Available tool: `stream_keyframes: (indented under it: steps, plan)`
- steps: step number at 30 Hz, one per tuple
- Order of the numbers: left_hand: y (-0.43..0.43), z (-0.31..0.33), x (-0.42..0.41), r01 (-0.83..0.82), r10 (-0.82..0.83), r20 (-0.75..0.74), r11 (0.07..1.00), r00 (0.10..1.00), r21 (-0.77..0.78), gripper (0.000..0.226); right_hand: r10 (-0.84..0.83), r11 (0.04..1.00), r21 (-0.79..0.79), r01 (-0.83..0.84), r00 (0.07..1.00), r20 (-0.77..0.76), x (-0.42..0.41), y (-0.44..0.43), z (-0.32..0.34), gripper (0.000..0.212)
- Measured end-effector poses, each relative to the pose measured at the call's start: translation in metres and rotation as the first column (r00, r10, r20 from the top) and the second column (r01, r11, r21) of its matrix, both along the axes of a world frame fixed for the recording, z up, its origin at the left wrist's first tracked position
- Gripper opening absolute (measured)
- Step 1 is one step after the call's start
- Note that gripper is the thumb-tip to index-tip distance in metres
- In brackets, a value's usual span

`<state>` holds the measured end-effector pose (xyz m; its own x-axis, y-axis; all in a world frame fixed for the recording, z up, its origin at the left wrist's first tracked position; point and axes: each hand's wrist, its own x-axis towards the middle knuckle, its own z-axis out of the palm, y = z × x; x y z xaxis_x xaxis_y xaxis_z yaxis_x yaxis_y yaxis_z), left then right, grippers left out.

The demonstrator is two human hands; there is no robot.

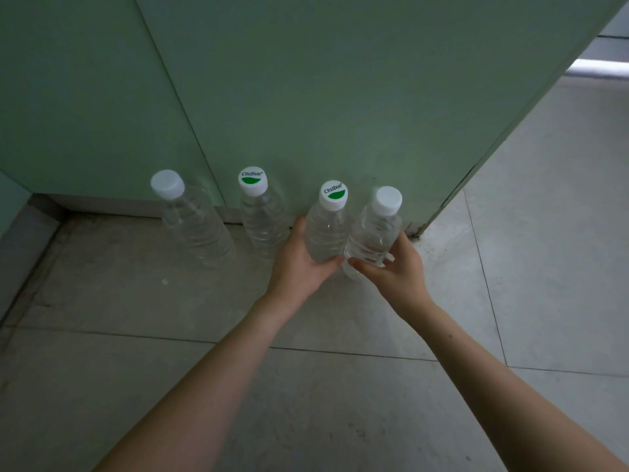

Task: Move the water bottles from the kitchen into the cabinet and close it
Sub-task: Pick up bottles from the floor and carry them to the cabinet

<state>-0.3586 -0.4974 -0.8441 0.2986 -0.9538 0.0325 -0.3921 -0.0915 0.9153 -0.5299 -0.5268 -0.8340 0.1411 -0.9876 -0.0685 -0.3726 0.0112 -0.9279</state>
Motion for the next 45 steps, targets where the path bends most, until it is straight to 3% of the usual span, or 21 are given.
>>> stream_keyframes:
  steps: [4,8,15,20,26,33,40,45]
  plan:
    - [0.021,0.002,-0.003,-0.006,0.006,0.013,1.000,1.000,0.027,0.065,-0.038,0.999,0.017,0.038,0.999,0.007,-0.004,0.021,0.005,0.065]
    - [0.072,0.017,-0.013,-0.038,0.039,-0.003,0.985,0.999,0.171,0.060,-0.081,0.991,0.109,0.082,0.997,-0.018,-0.012,0.068,0.021,0.055]
    - [0.183,0.100,-0.023,-0.043,0.101,-0.125,0.913,0.987,0.406,0.052,-0.112,0.946,0.309,0.103,0.994,0.010,-0.014,0.162,0.109,0.042]
    - [0.239,0.240,-0.023,-0.066,0.129,-0.095,0.868,0.987,0.491,0.048,-0.109,0.907,0.403,0.118,0.993,-0.047,-0.025,0.215,0.245,0.041]
    - [0.258,0.498,-0.017,-0.043,0.151,-0.145,0.822,0.978,0.568,0.045,-0.155,0.884,0.439,0.160,0.987,-0.048,-0.037,0.233,0.502,0.042]
    - [0.262,0.767,0.000,-0.020,0.089,-0.138,0.898,0.986,0.439,0.039,-0.158,0.944,0.293,0.153,0.987,-0.009,-0.030,0.244,0.772,0.050]
    - [0.274,0.909,0.024,-0.052,0.094,-0.169,0.971,0.981,0.234,0.038,-0.126,0.982,0.159,0.097,0.975,0.183,-0.005,0.252,0.910,0.038]
    - [0.291,0.946,0.042,-0.078,0.114,-0.224,0.984,0.968,0.161,0.036,-0.039,0.991,0.134,-0.003,0.948,0.315,0.010,0.253,0.948,0.038]
